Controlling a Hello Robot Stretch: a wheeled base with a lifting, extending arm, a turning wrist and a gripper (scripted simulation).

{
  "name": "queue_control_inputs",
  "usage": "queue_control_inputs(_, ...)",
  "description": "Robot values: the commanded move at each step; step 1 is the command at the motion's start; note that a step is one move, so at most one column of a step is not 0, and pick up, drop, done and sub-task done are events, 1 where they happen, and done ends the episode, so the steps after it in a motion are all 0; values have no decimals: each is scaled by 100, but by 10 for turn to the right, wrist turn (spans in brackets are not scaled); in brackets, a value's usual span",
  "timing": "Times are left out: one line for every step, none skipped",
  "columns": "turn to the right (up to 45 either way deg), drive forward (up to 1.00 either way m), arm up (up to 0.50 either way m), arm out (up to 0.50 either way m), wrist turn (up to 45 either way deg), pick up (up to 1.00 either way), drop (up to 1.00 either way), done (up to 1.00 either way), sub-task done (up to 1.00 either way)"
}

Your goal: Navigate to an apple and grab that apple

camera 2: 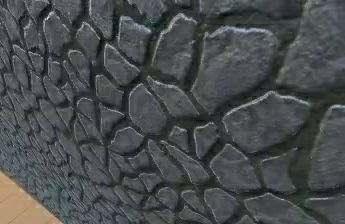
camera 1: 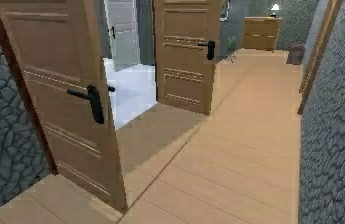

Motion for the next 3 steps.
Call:
queue_control_inputs(-450, 0, 0, 0, 0, 0, 0, 0, 0)
queue_control_inputs(-120, 0, 0, 0, 0, 0, 0, 0, 0)
queue_control_inputs(-30, 0, 0, 0, 0, 0, 0, 0, 0)
